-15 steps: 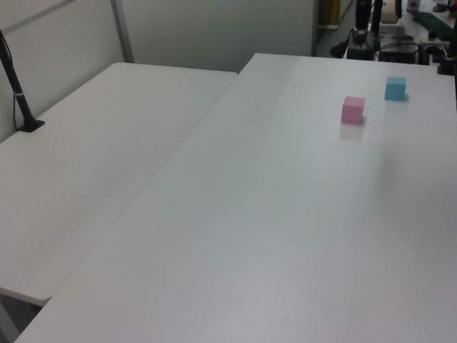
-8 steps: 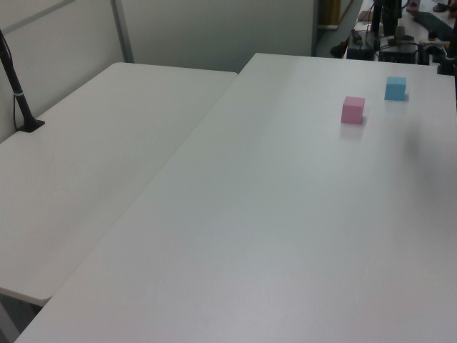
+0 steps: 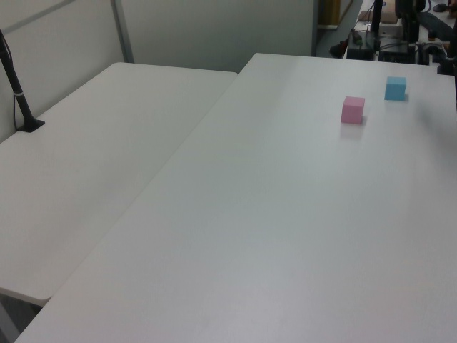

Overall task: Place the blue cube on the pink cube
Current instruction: 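Move the gripper over the light-blue cube and lower it around it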

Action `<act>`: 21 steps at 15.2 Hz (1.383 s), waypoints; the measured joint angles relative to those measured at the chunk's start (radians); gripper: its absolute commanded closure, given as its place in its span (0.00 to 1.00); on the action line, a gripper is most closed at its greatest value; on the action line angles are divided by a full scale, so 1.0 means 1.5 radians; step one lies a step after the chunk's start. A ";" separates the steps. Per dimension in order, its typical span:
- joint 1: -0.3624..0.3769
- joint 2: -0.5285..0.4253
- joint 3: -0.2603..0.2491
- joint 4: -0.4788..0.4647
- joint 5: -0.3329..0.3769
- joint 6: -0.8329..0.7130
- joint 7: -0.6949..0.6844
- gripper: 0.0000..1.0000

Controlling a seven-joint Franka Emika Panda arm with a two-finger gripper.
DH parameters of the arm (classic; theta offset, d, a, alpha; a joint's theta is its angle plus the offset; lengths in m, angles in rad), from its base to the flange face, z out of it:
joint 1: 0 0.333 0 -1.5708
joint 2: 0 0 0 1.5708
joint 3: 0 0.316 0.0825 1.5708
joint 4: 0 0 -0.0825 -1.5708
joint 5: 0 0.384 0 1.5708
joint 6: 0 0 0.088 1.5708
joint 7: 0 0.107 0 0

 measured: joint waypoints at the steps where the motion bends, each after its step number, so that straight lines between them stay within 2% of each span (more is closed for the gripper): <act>1: -0.003 0.005 -0.020 -0.014 0.037 0.021 -0.054 0.01; 4: -0.009 0.037 -0.045 -0.033 0.103 0.054 -0.138 0.00; 9: -0.013 0.113 -0.045 -0.033 0.145 0.160 -0.138 0.00; 16: -0.039 0.169 -0.045 -0.033 0.154 0.242 -0.138 0.00; 19: -0.041 0.194 -0.045 -0.033 0.179 0.264 -0.138 0.00; 20: -0.041 0.201 -0.045 -0.033 0.186 0.266 -0.138 0.06; 21: -0.041 0.210 -0.045 -0.032 0.194 0.267 -0.138 0.28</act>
